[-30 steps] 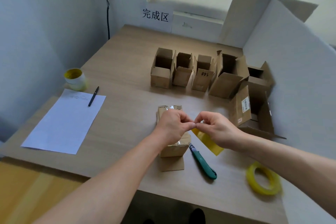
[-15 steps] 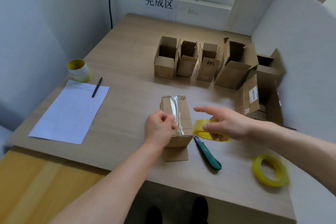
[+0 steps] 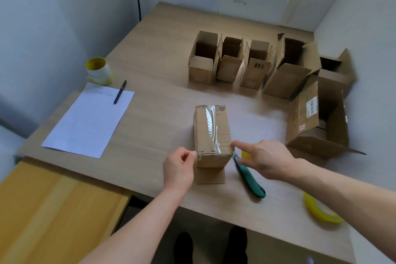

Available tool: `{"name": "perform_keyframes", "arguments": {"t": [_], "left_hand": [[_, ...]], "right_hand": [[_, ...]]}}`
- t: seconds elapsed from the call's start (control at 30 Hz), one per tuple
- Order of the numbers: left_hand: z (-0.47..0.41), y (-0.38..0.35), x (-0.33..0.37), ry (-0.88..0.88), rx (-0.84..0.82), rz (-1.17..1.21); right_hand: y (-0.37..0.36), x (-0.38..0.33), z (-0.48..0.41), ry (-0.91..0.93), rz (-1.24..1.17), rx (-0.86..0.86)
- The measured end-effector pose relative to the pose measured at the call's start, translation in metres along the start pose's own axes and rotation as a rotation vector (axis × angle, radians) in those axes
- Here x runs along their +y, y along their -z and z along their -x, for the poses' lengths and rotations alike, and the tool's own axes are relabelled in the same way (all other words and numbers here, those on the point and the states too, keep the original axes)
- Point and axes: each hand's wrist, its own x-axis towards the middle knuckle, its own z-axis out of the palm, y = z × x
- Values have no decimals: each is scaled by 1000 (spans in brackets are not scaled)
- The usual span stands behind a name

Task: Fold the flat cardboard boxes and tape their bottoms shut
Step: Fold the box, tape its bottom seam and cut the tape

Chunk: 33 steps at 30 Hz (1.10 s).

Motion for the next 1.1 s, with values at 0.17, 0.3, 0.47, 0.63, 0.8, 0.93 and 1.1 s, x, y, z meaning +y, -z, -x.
{"name": "perform_keyframes", "arguments": {"t": [0.17, 0.3, 0.47, 0.63, 0.8, 0.93, 1.1], "left_hand": [[-1, -5, 2, -10, 24, 10], [-2, -9, 0, -18, 47, -26], [-5, -13, -5, 5, 26, -38], [-14, -14, -9, 85, 10, 28], [-32, -12, -15, 395, 67, 227], [-38, -7, -12, -267, 55, -375], [-55, -37, 11, -846, -416, -938]], "right_hand": [[-2, 6, -6, 13, 14, 10], [-9, 12, -11, 43, 48, 17], [-19, 16, -12, 90, 95, 98], [-34, 18, -22, 121, 157, 153], [-35, 17, -28, 159, 175, 195], [-42, 24, -30, 180, 145, 229], [-45, 26, -37, 310, 117, 313]]}}
